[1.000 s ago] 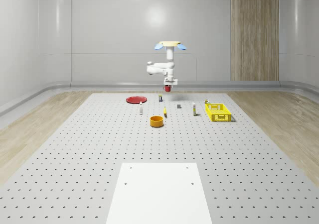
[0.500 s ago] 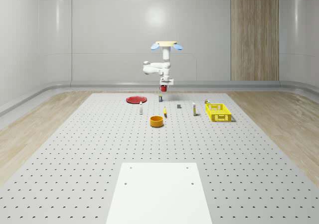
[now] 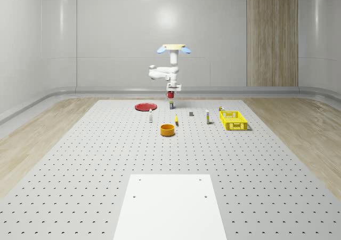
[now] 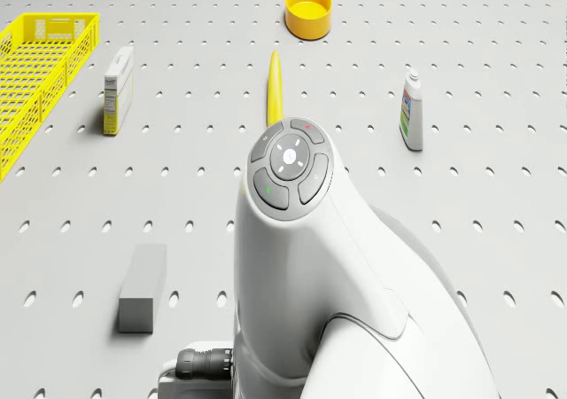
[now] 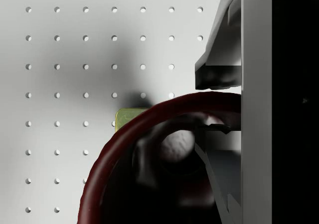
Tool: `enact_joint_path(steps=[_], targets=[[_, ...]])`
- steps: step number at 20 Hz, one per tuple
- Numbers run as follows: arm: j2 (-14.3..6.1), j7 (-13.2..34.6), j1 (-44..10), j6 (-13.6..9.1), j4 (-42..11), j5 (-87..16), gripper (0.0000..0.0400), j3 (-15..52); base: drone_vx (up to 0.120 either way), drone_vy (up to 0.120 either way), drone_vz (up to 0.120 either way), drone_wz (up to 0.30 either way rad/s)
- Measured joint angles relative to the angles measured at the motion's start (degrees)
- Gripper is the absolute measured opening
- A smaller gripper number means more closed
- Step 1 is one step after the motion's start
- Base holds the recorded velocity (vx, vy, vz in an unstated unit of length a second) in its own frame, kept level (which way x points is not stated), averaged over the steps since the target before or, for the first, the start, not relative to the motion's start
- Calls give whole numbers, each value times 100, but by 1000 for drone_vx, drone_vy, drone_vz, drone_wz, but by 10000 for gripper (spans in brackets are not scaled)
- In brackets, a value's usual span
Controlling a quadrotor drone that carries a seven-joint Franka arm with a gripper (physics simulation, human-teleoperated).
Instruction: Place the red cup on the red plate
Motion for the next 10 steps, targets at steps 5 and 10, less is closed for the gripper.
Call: enact_joint_path(steps=[5,10], targets=[[-40,6,-8,37,1,16,100,5,0,-120,0,0],[-77,12,-15,72,3,31,100,9,0,-120,0,0]])
